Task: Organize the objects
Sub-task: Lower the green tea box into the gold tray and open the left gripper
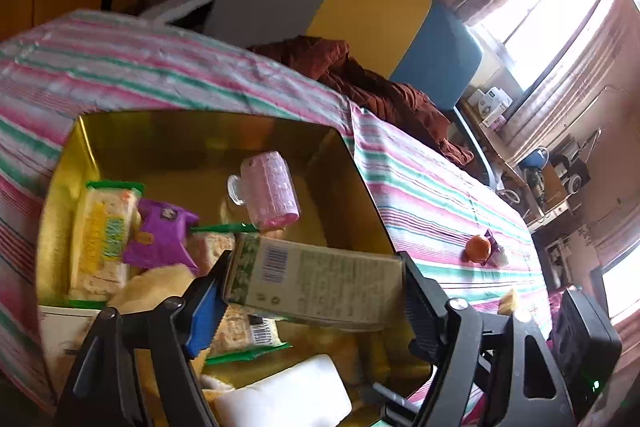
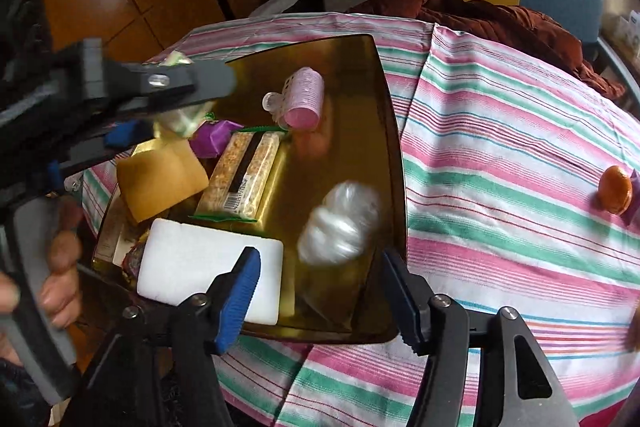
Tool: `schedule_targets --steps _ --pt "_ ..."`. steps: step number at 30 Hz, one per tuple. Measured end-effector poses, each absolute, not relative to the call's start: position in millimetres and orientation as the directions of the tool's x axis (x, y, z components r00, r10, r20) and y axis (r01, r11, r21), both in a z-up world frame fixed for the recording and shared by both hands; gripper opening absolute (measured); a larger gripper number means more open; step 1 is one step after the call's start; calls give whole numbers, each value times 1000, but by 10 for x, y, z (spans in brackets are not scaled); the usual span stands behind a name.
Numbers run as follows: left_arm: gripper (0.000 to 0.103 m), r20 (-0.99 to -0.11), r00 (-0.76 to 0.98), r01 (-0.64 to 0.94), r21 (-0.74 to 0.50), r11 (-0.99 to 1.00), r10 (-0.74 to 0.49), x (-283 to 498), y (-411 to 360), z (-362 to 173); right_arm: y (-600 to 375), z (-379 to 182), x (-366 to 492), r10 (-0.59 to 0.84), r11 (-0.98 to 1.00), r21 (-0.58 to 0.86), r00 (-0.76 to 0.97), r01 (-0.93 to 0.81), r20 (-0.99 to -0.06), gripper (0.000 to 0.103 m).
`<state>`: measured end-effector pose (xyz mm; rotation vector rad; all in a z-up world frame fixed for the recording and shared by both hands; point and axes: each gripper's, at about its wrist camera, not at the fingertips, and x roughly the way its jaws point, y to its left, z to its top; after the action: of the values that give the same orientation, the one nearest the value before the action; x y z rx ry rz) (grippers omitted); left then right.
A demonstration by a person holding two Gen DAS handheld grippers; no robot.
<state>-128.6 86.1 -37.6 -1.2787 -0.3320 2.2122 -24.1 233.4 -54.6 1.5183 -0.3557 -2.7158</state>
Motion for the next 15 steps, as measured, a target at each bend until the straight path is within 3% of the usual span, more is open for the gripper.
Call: schedule_targets --steps 7,13,15 --pt "86 -683 -420 -331 -498 -801 598 -1278 833 -346 2281 -529 -134 -129 -973 211 -533 -95 -836 73" --pt "86 -698 -494 -377 -364 -852 517 -986 738 -220 2237 -450 -52 -123 -976 201 -559 -80 -820 85" --pt "86 -700 -520 -389 -317 -865 490 -865 699 -189 2226 -426 -30 -88 -981 169 -569 -91 -817 94"
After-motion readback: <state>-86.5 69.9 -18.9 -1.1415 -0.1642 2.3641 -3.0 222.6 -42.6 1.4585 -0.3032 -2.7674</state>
